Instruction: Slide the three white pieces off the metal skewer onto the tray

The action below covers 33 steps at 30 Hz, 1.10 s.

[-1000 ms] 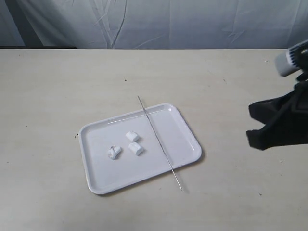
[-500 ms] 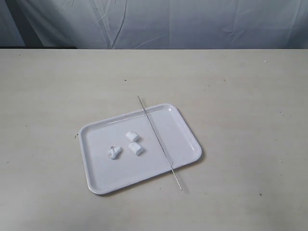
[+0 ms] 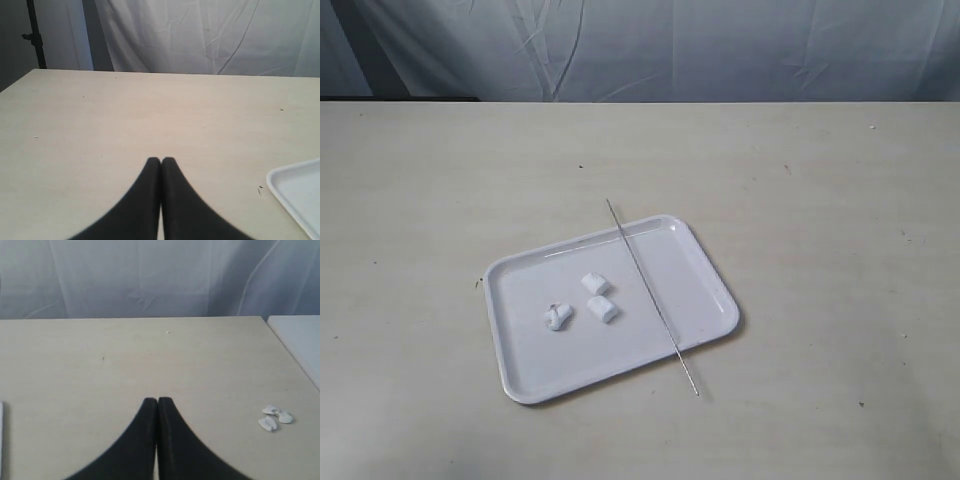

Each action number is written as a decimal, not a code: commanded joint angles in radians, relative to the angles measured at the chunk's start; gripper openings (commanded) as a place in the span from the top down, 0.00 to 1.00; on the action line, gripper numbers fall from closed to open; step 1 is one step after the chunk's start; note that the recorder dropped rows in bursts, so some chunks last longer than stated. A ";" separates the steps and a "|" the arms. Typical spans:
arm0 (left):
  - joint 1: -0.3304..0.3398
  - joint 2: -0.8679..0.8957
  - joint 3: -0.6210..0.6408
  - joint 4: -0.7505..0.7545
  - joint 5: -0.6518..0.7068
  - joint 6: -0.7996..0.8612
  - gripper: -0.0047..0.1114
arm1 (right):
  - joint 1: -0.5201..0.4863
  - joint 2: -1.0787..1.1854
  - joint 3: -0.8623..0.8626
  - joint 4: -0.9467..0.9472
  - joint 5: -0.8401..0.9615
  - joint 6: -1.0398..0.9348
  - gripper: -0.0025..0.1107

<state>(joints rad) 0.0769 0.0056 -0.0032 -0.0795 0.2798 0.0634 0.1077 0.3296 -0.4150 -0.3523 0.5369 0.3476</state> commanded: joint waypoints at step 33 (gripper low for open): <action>-0.012 -0.006 0.003 0.079 -0.054 -0.079 0.96 | -0.137 -0.330 0.415 0.406 -0.323 -0.456 0.98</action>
<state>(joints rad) 0.0769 0.0053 -0.0023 0.0000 0.2323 -0.0178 -0.0244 0.0063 -0.0053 0.0324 0.2133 -0.0981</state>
